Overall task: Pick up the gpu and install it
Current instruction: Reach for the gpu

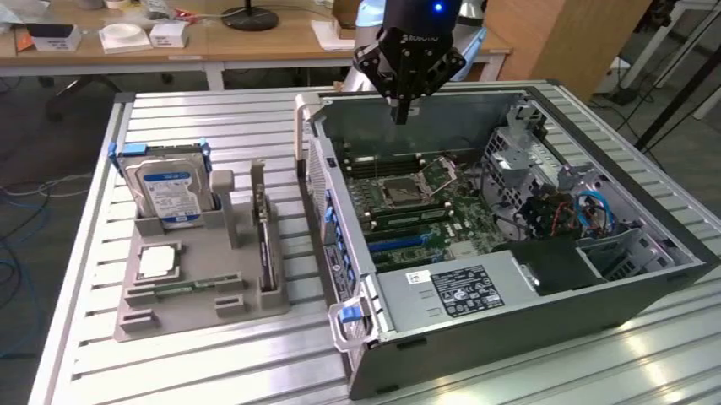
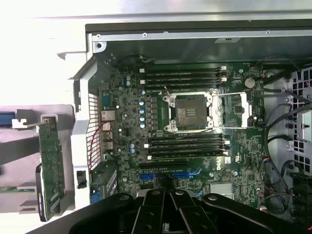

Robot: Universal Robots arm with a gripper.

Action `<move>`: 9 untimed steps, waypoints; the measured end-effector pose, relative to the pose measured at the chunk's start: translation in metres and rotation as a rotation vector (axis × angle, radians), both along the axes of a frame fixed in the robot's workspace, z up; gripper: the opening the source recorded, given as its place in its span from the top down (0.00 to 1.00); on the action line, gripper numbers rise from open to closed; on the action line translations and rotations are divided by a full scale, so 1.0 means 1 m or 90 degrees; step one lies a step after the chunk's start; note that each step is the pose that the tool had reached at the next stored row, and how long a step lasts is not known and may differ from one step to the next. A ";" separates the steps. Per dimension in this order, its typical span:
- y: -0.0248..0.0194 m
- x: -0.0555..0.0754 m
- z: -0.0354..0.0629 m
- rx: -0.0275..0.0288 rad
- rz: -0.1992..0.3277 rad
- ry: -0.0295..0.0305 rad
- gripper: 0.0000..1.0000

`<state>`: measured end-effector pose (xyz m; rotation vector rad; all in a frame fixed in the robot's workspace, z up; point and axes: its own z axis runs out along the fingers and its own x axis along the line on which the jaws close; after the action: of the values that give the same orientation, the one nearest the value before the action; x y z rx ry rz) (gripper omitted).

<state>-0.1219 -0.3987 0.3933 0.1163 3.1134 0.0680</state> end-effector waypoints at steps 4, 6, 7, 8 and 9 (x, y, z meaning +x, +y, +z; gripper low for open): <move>0.0001 0.000 0.0000 0.0000 0.000 0.0000 0.89; 0.0001 0.000 0.0000 -0.0001 0.000 0.0000 0.89; 0.0001 0.000 0.0000 -0.0001 0.000 0.0000 0.89; 0.0001 -0.001 -0.0001 -0.0001 0.000 0.0000 0.89; 0.0001 -0.001 -0.0003 0.0000 0.000 0.0000 0.89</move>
<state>-0.1230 -0.3986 0.3930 0.1166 3.1133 0.0680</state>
